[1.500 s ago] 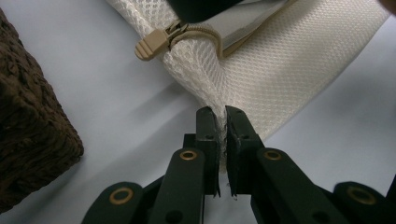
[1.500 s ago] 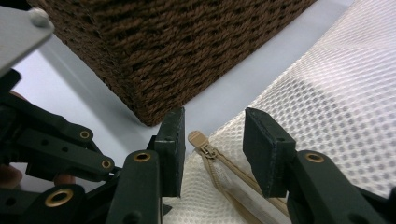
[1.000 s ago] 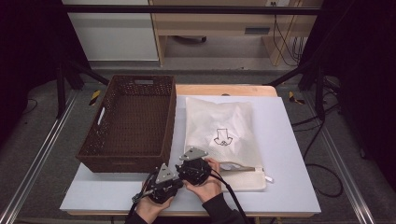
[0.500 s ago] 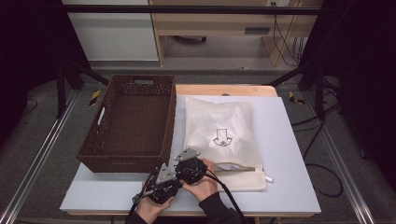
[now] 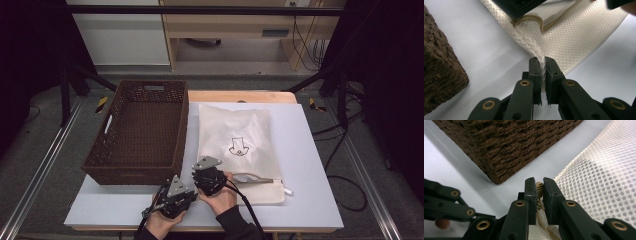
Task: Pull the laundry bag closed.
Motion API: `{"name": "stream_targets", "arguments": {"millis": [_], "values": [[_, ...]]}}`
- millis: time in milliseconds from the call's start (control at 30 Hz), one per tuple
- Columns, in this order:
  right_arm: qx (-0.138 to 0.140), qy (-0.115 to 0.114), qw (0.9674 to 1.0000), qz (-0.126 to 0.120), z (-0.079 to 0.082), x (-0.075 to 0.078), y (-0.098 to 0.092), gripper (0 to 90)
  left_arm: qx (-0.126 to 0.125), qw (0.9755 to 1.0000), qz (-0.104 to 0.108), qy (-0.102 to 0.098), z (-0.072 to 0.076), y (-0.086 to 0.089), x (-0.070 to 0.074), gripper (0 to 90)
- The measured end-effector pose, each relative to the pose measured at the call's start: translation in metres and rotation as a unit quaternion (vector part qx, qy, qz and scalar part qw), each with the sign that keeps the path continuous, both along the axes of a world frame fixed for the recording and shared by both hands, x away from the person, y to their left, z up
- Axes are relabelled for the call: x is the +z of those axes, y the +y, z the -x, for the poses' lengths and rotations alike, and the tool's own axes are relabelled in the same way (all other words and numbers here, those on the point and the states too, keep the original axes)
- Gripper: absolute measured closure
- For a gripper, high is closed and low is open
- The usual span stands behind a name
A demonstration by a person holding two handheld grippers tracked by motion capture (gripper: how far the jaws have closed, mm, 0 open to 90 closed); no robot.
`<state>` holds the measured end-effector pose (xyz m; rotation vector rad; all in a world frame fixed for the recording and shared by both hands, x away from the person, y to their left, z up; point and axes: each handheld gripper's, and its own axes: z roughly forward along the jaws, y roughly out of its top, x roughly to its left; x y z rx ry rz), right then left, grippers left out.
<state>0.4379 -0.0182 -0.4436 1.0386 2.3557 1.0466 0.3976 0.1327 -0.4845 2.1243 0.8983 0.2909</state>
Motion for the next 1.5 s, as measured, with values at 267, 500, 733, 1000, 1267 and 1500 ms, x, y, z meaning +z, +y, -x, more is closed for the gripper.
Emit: {"name": "stream_targets", "arguments": {"millis": [267, 500, 733, 1000, 1267, 1500], "values": [[0.008, 0.008, 0.9999, -0.001, 0.008, 0.004, -0.011, 84.1, 0.001, 1.0, -0.001, -0.002, 0.0, 0.0, 0.0, 84.0], [0.009, 0.015, 0.9998, -0.011, 0.014, -0.003, -0.018, 85.5, 0.002, 1.0, -0.001, -0.003, 0.0, 0.0, 0.0, 83.9], [0.003, 0.024, 0.9992, -0.033, 0.011, -0.009, -0.018, 81.7, 0.002, 1.0, -0.003, -0.003, 0.0, -0.001, 0.0, 83.9], [0.0, 0.027, 0.9988, -0.042, 0.005, -0.004, -0.016, 84.8, 0.001, 1.0, -0.005, -0.004, 0.001, -0.001, 0.0, 83.9], [-0.001, 0.027, 0.9982, -0.053, 0.012, -0.01, -0.028, 87.2, 0.002, 1.0, -0.004, 0.0, -0.001, -0.002, 0.002, 81.6], [0.0, 0.008, 0.9968, -0.079, 0.015, -0.01, -0.033, 87.3, 0.018, 0.9993, 0.029, 0.012, -0.019, -0.006, 0.007, 66.5]]}}
